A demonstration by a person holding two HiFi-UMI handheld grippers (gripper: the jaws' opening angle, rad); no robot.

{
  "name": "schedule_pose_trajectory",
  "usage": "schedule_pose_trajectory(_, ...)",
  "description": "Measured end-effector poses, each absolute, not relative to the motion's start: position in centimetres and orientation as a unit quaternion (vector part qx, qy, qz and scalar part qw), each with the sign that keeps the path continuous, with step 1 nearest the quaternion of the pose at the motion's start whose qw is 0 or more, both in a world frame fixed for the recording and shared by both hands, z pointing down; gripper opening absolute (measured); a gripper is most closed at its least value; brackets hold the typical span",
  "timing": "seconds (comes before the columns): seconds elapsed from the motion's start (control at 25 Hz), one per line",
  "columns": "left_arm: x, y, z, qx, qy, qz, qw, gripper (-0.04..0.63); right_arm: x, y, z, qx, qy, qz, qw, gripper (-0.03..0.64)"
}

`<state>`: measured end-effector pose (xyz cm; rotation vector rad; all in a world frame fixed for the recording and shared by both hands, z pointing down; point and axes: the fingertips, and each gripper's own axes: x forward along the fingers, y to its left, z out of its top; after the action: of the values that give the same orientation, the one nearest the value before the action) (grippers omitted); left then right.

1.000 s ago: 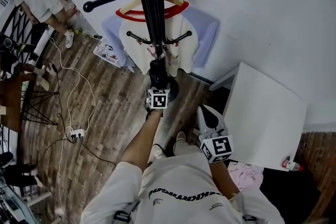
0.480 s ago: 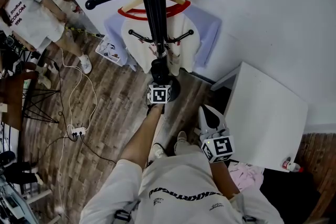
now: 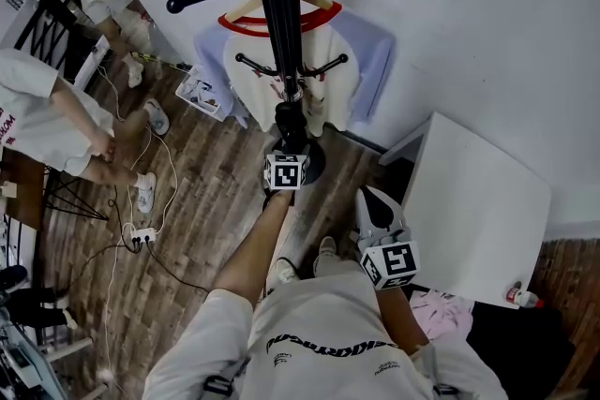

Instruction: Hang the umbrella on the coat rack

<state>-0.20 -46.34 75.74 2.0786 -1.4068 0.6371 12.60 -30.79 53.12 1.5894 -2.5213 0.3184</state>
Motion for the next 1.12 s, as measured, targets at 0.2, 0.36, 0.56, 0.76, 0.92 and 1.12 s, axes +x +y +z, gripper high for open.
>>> schedule_pose_trajectory(0.2, -0.5, -44.8, 73.4, 0.776, -0.527, 0.213, 0.274, 0.301, 11.8, -30.0, 52.2, 0.524, -0.843, 0.099, 0.065, -0.003)
schedule_pose_trajectory(0.36, -1.0, -43.0, 72.0, 0.776, -0.534, 0.203, 0.269, 0.299, 11.3, -29.2, 51.6, 0.52, -0.847, 0.095, 0.06, -0.002)
schedule_pose_trajectory(0.56, -2.0, -40.4, 69.6, 0.775, -0.547, 0.186, 0.258, 0.277, 10.1, -28.0, 50.4, 0.514, -0.852, 0.085, 0.052, -0.002)
schedule_pose_trajectory(0.76, -3.2, -37.7, 66.6, 0.775, -0.56, 0.157, 0.247, 0.241, 9.0, -26.3, 49.4, 0.506, -0.858, 0.074, 0.045, -0.002)
schedule_pose_trajectory(0.92, -3.6, -35.5, 64.5, 0.777, -0.565, 0.141, 0.237, 0.215, 8.5, -25.0, 48.7, 0.502, -0.861, 0.067, 0.039, -0.002)
schedule_pose_trajectory(1.12, -3.6, -32.9, 61.7, 0.78, -0.57, 0.113, 0.231, 0.173, 7.7, -23.9, 48.1, 0.496, -0.866, 0.062, 0.032, -0.002)
